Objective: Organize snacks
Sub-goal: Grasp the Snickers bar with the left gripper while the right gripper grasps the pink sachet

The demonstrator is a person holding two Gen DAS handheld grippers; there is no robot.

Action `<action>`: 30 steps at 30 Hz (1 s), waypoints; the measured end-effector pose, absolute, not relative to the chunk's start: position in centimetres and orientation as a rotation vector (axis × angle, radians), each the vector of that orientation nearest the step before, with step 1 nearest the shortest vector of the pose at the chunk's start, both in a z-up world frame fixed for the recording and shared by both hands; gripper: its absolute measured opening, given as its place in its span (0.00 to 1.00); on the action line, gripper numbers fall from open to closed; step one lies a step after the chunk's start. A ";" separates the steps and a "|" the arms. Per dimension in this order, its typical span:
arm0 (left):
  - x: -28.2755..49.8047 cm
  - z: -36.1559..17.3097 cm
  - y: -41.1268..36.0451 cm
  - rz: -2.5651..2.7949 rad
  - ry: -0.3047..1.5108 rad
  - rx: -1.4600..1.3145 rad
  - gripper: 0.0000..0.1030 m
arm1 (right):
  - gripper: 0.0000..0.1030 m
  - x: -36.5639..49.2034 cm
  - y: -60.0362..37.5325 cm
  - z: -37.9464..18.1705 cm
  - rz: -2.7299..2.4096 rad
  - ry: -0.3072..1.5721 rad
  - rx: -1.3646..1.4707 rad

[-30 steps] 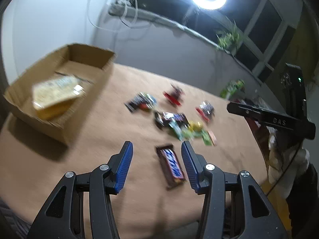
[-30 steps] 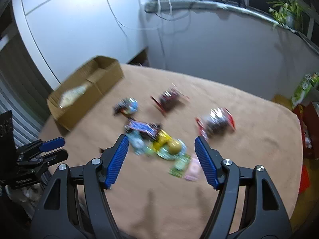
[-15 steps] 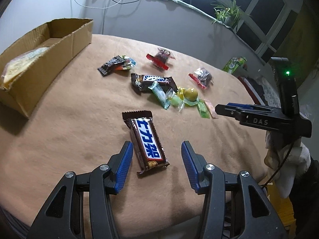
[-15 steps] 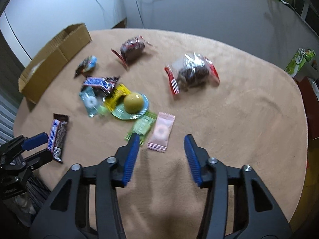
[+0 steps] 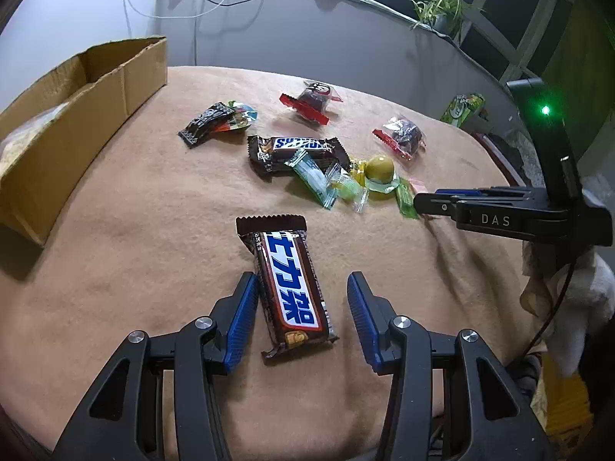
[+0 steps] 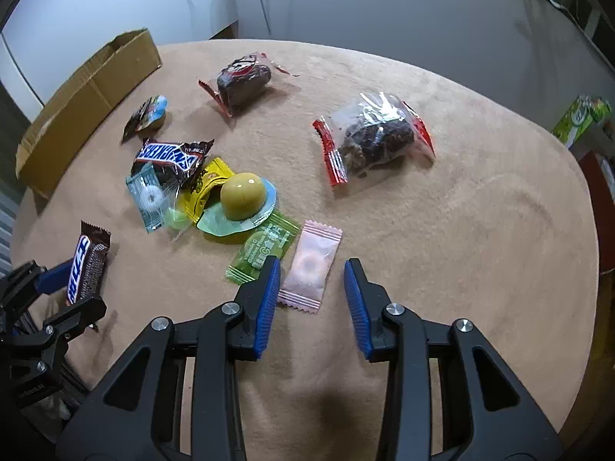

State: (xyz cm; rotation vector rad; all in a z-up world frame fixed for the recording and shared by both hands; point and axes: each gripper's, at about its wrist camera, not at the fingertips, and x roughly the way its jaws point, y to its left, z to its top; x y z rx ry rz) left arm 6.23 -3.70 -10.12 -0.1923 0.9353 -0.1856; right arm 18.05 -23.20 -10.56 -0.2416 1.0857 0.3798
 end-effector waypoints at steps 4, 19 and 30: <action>6.3 -10.2 -3.9 -0.173 0.923 -0.150 0.37 | 0.21 18.6 -23.4 -10.6 0.368 1.091 -0.259; 6.2 -9.9 -2.8 -0.183 0.903 -0.161 0.26 | 0.21 18.2 -22.7 -10.2 0.367 1.050 -0.284; 6.2 -9.1 -3.7 -0.207 0.875 -0.121 0.26 | 0.20 17.2 -24.0 -8.5 0.376 1.013 -0.233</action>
